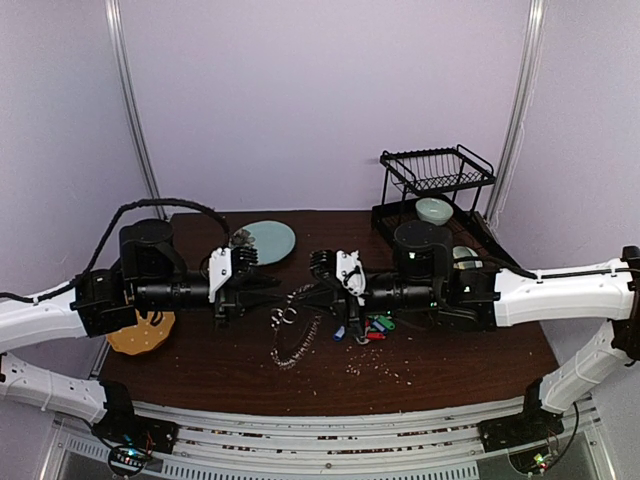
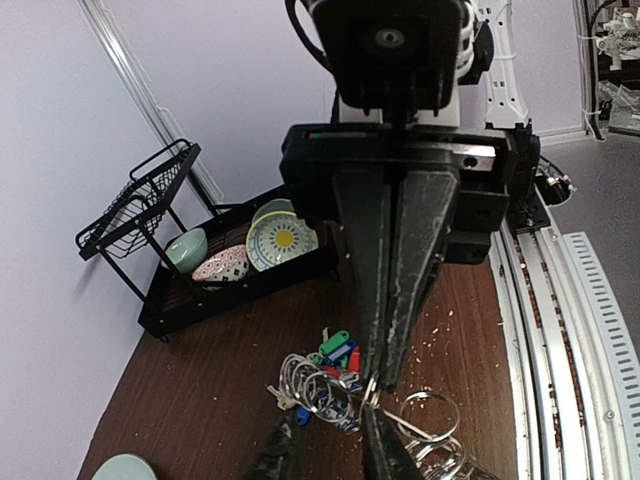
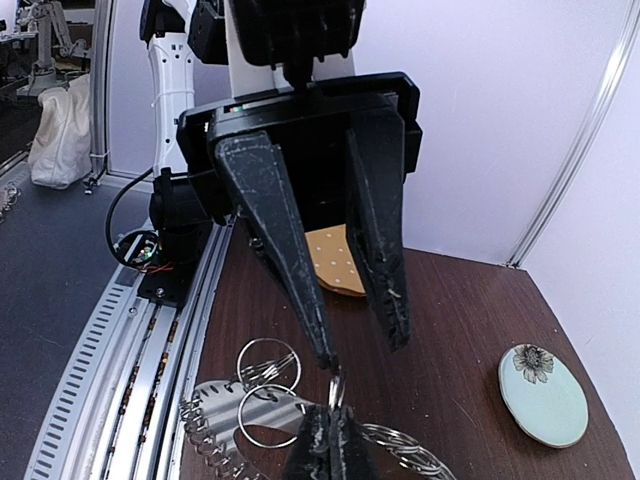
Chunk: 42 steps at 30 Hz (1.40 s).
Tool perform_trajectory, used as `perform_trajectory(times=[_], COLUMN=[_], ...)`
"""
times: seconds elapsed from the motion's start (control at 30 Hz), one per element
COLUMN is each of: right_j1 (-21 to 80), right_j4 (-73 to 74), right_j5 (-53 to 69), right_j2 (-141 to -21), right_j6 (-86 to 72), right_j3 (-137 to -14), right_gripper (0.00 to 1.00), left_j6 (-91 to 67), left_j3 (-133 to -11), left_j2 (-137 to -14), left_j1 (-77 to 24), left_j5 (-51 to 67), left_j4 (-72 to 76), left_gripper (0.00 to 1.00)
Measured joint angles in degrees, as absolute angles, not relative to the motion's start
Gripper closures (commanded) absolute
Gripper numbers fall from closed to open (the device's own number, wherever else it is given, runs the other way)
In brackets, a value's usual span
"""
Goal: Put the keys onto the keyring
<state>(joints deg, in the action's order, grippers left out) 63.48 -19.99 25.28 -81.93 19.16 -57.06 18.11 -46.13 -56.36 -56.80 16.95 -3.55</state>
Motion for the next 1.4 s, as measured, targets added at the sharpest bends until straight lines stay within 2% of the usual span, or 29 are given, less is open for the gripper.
perform_trajectory(times=[0.2, 0.33, 0.43, 0.53, 0.67, 0.7, 0.77, 0.83, 1.23, 1.37, 1.4], right_j1=[63.5, 63.5, 63.5, 63.5, 63.5, 63.5, 63.5, 63.5, 63.5, 63.5, 63.5], right_j4=[-20.7, -21.2, -21.7, -22.2, -22.7, -22.8, -22.9, -22.9, -22.8, -22.8, -22.8], right_j5=[25.3, 25.4, 25.6, 25.8, 25.8, 25.8, 25.8, 25.8, 26.0, 26.1, 26.1], right_j2=[-81.9, -81.9, -81.8, -81.8, -81.6, -81.6, -81.3, -81.2, -81.2, -81.2, -81.2], right_j6=[18.5, 18.0, 17.8, 17.8, 17.8, 17.8, 17.8, 17.8, 17.7, 17.6, 17.6], right_j3=[-57.0, -56.9, -56.7, -56.6, -56.6, -56.6, -56.4, -56.3, -56.3, -56.3, -56.3], right_gripper=[1.00, 1.00, 1.00, 1.00, 1.00, 1.00, 1.00, 1.00, 1.00, 1.00, 1.00], left_j6=[17.6, 17.6, 17.6, 17.6, 17.5, 17.6, 17.6, 17.5, 17.7, 17.4, 17.4], left_j3=[-45.9, -45.0, -44.8, -44.6, -44.6, -44.5, -44.2, -44.1, -43.4, -43.4, -43.4], left_j2=[-56.4, -56.4, -56.8, -57.0, -57.6, -57.6, -57.6, -57.6, -56.8, -56.8, -56.8], left_j1=[-56.8, -56.8, -56.8, -56.8, -56.8, -56.8, -56.8, -56.8, -56.8, -56.8, -56.8], left_j5=[20.6, 22.0, 22.1, 21.8, 21.1, 20.9, 20.3, 19.9, 19.7, 20.1, 20.3], left_j4=[-1.6, -0.8, -0.5, -0.5, -0.4, -0.4, -0.2, -0.1, 0.8, 1.7, 1.8], left_gripper=[0.77, 0.82, 0.79, 0.85, 0.79, 0.80, 0.90, 0.93, 0.77, 0.87, 0.92])
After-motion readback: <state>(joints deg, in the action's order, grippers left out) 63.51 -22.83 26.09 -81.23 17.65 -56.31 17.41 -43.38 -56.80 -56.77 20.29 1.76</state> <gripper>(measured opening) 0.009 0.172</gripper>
